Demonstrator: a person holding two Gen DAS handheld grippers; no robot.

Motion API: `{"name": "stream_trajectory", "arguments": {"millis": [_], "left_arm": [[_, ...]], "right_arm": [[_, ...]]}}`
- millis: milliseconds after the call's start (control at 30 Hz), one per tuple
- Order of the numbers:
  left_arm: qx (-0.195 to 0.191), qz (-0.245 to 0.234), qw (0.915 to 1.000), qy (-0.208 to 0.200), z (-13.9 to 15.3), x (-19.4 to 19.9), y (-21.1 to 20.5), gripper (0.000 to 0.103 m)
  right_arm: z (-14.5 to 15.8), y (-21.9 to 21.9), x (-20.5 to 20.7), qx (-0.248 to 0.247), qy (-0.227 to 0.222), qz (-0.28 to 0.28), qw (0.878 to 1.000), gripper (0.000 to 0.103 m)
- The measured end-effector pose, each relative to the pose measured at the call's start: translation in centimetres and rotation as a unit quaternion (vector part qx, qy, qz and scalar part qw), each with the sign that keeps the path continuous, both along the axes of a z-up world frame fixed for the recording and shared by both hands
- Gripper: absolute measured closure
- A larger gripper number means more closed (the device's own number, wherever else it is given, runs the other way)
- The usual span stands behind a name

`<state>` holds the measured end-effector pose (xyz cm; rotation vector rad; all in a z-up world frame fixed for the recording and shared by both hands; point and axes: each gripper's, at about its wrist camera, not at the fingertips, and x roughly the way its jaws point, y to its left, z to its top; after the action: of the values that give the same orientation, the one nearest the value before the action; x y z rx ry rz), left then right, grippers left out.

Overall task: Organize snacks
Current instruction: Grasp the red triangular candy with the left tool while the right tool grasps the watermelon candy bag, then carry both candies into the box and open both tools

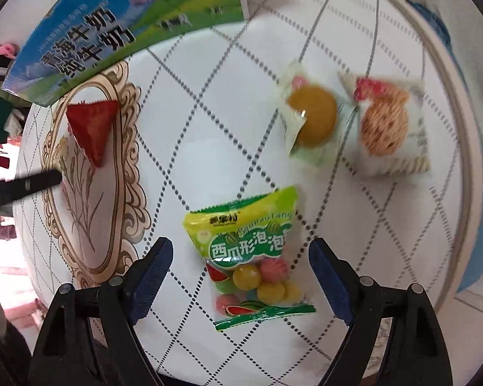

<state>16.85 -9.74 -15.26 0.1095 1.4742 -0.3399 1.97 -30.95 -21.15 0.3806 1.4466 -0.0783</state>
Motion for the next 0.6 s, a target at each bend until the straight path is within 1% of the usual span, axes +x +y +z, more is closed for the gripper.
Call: {"name": "stream_trajectory", "arguments": {"millis": [33, 100, 167, 233, 267, 300, 333, 433, 600], "left_arm": [[0.013, -0.013, 0.9998, -0.006, -0.1, 0.5, -0.9, 0.050], [0.025, -0.034, 0.9991, -0.010, -0.3, 1.9, -2.5, 0.050], [0.045, -0.054, 0.9974, -0.016, -1.2, 2.7, -4.1, 0.050], [0.050, -0.069, 0.9962, -0.021, -1.9, 3.1, -5.2, 0.051], [0.053, -0.069, 0.9959, -0.026, -2.1, 3.2, -5.6, 0.057], [0.060, -0.073, 0.9951, -0.031, -2.4, 3.1, -6.1, 0.061], [0.064, -0.077, 0.9943, -0.035, -2.5, 3.0, -6.2, 0.062], [0.055, -0.073, 0.9950, -0.040, -2.5, 1.8, -6.9, 0.065], [0.030, -0.055, 0.9974, -0.037, -0.9, -0.9, -4.1, 0.066]], "right_arm": [[-0.3, -0.1, 0.0, 0.004, 0.001, -0.002, 1.000, 0.014], [-0.9, -0.6, -0.2, 0.011, 0.002, -0.008, 1.000, 0.015], [-1.6, -0.2, 0.3, 0.010, 0.000, -0.015, 1.000, 0.018], [-1.9, -0.3, 0.3, -0.010, -0.002, -0.012, 1.000, 0.036], [-2.0, 0.0, 0.3, -0.022, -0.004, -0.008, 1.000, 0.039], [-2.1, 0.2, 0.3, -0.032, -0.007, -0.005, 0.999, 0.040], [-2.2, 0.4, 0.3, -0.034, -0.009, -0.004, 0.999, 0.042], [-2.3, 1.1, -0.1, -0.042, -0.017, -0.005, 0.999, 0.044], [-0.4, 0.8, -0.9, -0.012, -0.037, -0.027, 0.999, 0.045]]}}
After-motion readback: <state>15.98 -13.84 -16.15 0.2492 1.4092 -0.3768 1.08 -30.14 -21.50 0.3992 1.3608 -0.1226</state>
